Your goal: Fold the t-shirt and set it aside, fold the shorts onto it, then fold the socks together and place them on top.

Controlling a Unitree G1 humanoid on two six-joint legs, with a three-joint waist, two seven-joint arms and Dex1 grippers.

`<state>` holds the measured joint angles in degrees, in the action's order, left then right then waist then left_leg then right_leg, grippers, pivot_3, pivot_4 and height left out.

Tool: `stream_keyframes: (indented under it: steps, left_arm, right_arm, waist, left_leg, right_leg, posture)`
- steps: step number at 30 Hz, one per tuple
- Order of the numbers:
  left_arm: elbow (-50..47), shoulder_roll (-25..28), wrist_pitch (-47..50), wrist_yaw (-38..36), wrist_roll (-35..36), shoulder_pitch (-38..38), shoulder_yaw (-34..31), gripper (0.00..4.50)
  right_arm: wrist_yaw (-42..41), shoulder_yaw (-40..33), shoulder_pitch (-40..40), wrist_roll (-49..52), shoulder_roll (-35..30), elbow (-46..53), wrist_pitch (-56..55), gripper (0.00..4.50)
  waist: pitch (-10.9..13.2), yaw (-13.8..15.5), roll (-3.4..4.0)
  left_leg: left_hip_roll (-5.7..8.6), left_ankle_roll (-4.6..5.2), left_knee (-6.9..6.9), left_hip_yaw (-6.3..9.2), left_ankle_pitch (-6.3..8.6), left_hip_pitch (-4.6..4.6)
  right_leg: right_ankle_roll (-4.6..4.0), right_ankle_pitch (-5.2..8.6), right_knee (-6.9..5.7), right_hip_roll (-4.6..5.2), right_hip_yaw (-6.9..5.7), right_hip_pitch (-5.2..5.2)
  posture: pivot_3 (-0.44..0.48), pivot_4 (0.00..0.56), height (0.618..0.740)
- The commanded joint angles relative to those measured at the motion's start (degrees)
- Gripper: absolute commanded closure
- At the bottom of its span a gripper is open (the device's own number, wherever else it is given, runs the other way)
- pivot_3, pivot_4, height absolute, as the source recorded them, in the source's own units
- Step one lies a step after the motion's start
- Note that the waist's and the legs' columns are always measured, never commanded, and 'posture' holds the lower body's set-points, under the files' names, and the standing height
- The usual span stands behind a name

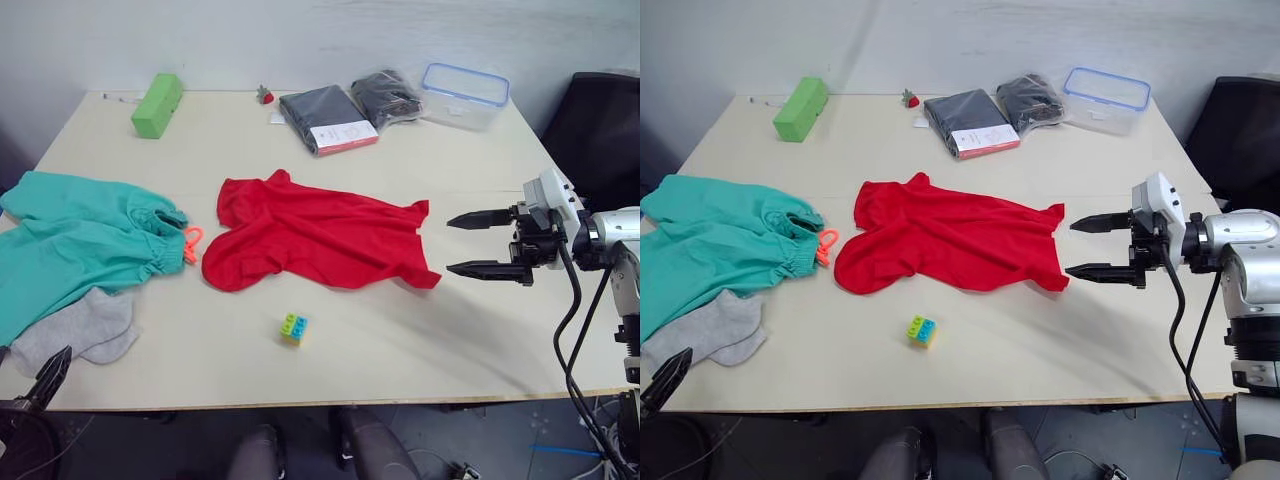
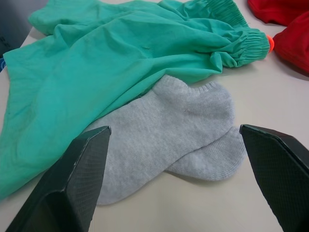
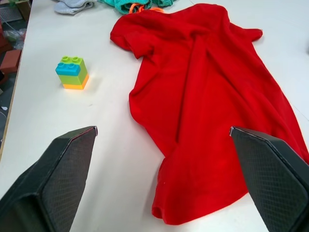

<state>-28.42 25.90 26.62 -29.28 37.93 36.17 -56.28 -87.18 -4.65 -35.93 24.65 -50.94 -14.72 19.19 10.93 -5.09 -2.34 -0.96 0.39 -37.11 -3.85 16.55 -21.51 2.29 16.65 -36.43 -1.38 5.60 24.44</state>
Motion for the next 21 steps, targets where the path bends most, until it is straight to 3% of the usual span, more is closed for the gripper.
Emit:
stream_keyframes:
  steps: [1, 21]
  left_arm:
    - [-0.2, 0.5, -1.0, -0.2, 0.7, 1.4, -2.3, 0.02]
    - [-1.8, 3.4, -0.6, -1.5, -1.2, 1.2, 1.0, 0.02]
  right_arm:
    - [-0.9, -0.4, -1.0, 1.3, -0.5, 1.9, 0.3, 0.0]
    - [-0.1, 0.1, -0.9, 0.6, -0.1, 3.2, -0.8, 0.0]
  waist:
    - [0.0, 0.0, 0.0]
    - [0.0, 0.1, 0.0]
  left_leg:
    - [0.0, 0.0, 0.0, 0.0, 0.0, 0.0]
    - [0.0, -0.01, 0.0, 0.0, 0.02, 0.0]
  right_leg:
    - [0.0, 0.0, 0.0, 0.0, 0.0, 0.0]
    - [-0.06, 0.05, 0.0, 0.0, 0.0, 0.0]
  posture:
    - [0.0, 0.15, 0.74]
    - [0.0, 0.15, 0.74]
